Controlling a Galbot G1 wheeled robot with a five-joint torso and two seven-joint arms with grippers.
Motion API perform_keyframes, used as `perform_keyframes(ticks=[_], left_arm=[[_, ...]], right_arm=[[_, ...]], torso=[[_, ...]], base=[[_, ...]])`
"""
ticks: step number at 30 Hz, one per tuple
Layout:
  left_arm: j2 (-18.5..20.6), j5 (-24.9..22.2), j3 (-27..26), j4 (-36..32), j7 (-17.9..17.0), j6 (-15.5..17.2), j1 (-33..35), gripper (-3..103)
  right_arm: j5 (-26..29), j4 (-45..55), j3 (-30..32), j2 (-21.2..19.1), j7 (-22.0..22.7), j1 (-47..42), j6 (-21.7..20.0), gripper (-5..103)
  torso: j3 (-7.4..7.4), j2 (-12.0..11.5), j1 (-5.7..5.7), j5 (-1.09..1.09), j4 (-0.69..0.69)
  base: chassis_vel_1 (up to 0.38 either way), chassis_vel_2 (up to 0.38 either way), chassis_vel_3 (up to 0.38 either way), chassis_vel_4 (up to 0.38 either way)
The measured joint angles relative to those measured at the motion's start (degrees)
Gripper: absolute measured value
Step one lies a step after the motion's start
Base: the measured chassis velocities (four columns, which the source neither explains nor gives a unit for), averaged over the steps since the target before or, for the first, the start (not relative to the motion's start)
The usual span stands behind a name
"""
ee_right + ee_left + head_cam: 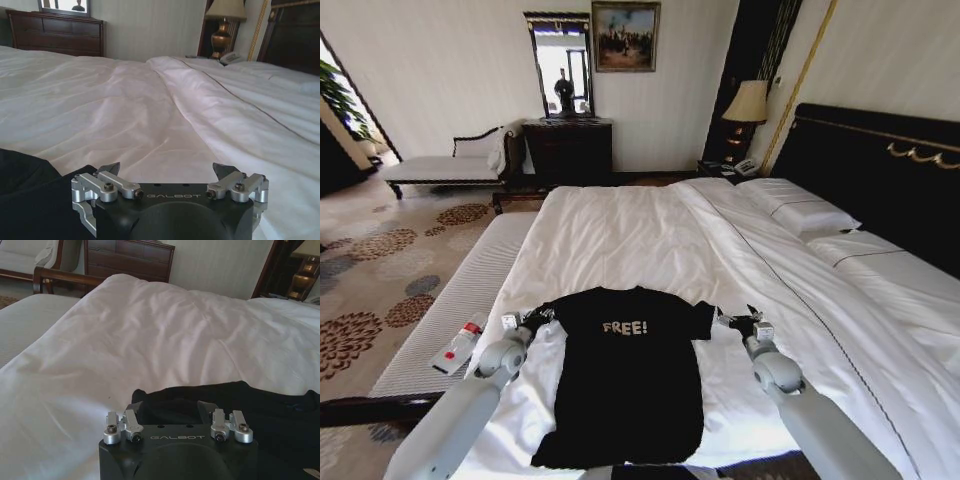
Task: Fold the clothes on the bed.
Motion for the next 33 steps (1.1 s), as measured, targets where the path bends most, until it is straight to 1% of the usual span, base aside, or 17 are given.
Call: perform_keyframes(ticks=[1, 2, 3, 5, 6, 8, 9, 10, 13, 15, 16, 18, 21, 24, 30, 32, 33], left_arm=[[-0.71, 0.48, -1.06, -1.60, -0.12, -0.04, 2.17, 68], [-1.74, 1.55, -2.39, -4.01, -0.11, -0.24, 5.64, 73], [-1.74, 1.55, -2.39, -4.01, -0.11, -0.24, 5.64, 73], [-3.11, 3.37, -4.24, -7.21, 0.22, -0.62, 11.07, 84], [-3.37, 3.69, -4.57, -7.79, 0.33, -0.71, 12.05, 84], [-5.03, 5.11, -6.19, -11.00, 0.62, -1.08, 17.33, 94], [-5.03, 5.11, -6.19, -11.00, 0.62, -1.08, 17.33, 94], [-5.62, 5.55, -6.59, -11.97, 0.66, -1.14, 18.79, 98], [-7.89, 6.68, -7.78, -15.36, 0.82, -1.32, 23.57, 100], [-8.18, 6.72, -7.89, -15.77, 0.83, -1.33, 24.12, 100], [-9.42, 6.95, -8.41, -17.26, 0.91, -1.37, 26.30, 100], [-10.68, 7.25, -8.83, -18.38, 1.02, -1.45, 28.34, 100], [-12.04, 7.52, -9.01, -19.22, 1.04, -1.49, 30.28, 100], [-12.89, 8.51, -8.93, -20.06, 0.98, -1.51, 31.97, 100], [-13.11, 9.06, -9.37, -21.06, 0.91, -1.54, 33.45, 100], [-13.07, 9.07, -9.80, -21.41, 0.89, -1.54, 33.93, 100], [-13.07, 9.07, -9.80, -21.41, 0.89, -1.54, 33.93, 100]], right_arm=[[2.90, -1.00, 0.12, 0.07, -0.40, 0.98, -0.66, 100], [9.23, -2.82, 0.51, 0.32, -0.98, 2.74, -2.41, 100], [9.23, -2.82, 0.51, 0.32, -0.98, 2.74, -2.41, 100], [18.05, -6.26, 0.83, 1.02, -1.93, 5.98, -5.14, 100], [19.00, -6.74, 0.86, 1.11, -2.07, 6.44, -5.45, 100], [24.72, -11.38, 1.10, 2.19, -3.47, 10.12, -6.85, 100], [24.72, -11.38, 1.10, 2.19, -3.47, 10.12, -6.85, 100], [25.65, -12.93, 1.26, 2.50, -3.98, 11.02, -6.93, 100], [29.36, -16.29, 2.01, 3.07, -6.46, 12.46, -7.61, 100], [29.82, -16.33, 2.09, 3.09, -6.74, 12.42, -7.80, 100], [30.68, -16.11, 2.35, 3.25, -7.78, 11.80, -8.29, 100], [30.70, -15.71, 2.43, 3.69, -8.64, 10.88, -8.55, 100], [30.77, -15.52, 2.60, 4.60, -9.47, 10.09, -8.81, 100], [30.80, -15.58, 2.56, 5.49, -10.63, 9.68, -9.00, 100], [31.53, -16.10, 2.54, 6.62, -11.03, 9.95, -9.13, 101], [32.04, -15.81, 2.57, 6.89, -11.16, 9.90, -9.42, 93], [32.04, -15.81, 2.57, 6.89, -11.16, 9.90, -9.42, 93]], torso=[[0.00, 0.00, 0.00, -0.01, 0.03], [0.00, 0.00, 0.01, -0.02, 0.02], [0.00, 0.00, 0.01, -0.02, 0.02], [0.00, 0.00, 0.00, -0.02, 0.00], [0.00, 0.00, 0.00, -0.02, 0.01], [0.00, 0.00, 0.00, -0.01, 0.04], [0.00, 0.00, 0.00, -0.01, 0.04], [0.00, 0.00, 0.00, -0.01, 0.03], [0.00, 0.00, 0.01, -0.01, 0.00], [0.01, -0.01, 0.01, -0.01, 0.00], [0.00, 0.00, 0.00, -0.02, 0.01], [0.00, 0.00, 0.00, -0.01, -0.01], [-0.01, 0.00, -0.01, -0.02, -0.01], [0.00, 0.00, 0.00, -0.03, 0.00], [0.00, 0.00, 0.00, -0.02, 0.00], [0.00, 0.00, 0.00, -0.03, 0.00], [0.00, 0.00, 0.00, -0.03, 0.00]], base=[[0.000, 0.000, 0.000, 0.000], [0.000, 0.000, 0.000, 0.000], [0.000, 0.000, 0.000, 0.000], [0.000, 0.000, 0.000, 0.000], [0.000, 0.000, 0.000, 0.000], [0.000, 0.000, 0.000, 0.000], [0.000, 0.000, 0.000, 0.000], [0.000, 0.000, 0.000, 0.000], [0.000, 0.000, 0.000, 0.000], [0.000, 0.000, 0.000, 0.000], [0.000, 0.000, 0.000, 0.000], [0.000, 0.000, 0.000, 0.000], [0.000, 0.000, 0.000, 0.000], [0.000, 0.000, 0.000, 0.000], [0.000, 0.000, 0.000, 0.000], [0.000, 0.000, 0.000, 0.000], [0.000, 0.000, 0.000, 0.000]])
